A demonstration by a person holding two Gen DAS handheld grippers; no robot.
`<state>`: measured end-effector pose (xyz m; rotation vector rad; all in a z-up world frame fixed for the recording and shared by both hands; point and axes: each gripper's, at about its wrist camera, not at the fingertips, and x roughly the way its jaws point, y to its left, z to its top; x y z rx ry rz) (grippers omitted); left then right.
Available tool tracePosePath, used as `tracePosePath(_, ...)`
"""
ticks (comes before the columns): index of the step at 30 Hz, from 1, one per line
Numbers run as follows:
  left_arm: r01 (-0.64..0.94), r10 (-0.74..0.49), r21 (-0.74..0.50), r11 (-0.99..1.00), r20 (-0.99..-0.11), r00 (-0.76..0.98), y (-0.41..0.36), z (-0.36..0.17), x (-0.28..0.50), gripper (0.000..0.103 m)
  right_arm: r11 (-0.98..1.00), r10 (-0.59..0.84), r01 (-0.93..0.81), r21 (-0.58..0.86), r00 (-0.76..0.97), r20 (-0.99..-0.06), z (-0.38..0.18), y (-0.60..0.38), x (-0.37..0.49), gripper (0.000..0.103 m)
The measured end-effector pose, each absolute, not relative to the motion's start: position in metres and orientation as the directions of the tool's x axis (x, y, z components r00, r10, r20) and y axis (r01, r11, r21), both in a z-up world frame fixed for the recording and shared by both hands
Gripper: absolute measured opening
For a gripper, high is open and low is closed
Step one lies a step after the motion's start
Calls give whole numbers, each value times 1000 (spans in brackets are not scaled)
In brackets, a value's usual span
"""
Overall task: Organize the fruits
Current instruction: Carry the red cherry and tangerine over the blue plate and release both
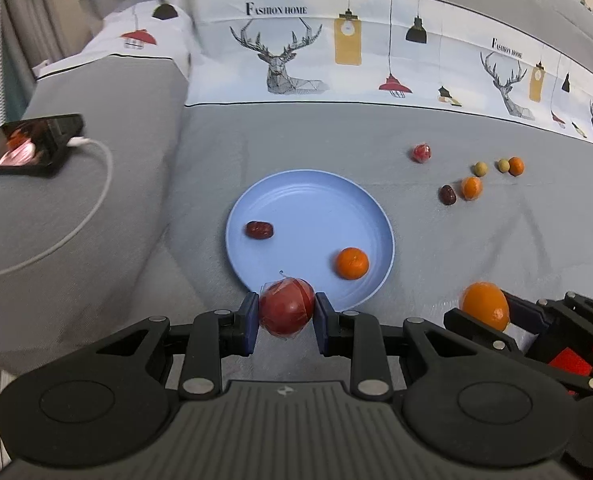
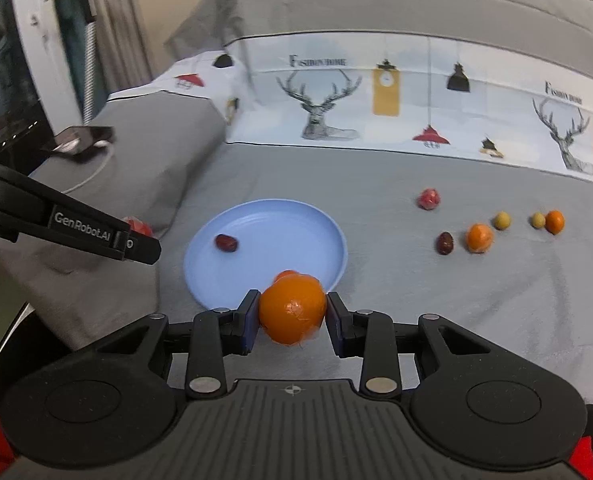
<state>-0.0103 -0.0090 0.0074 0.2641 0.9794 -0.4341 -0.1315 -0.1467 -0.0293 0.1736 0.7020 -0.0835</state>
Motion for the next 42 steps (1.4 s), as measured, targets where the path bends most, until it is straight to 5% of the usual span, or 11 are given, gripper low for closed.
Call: tracePosePath(42, 416, -240, 1, 910, -814, 529, 14, 12, 0, 31, 995, -10, 72, 69, 761, -649, -29, -119, -122, 36)
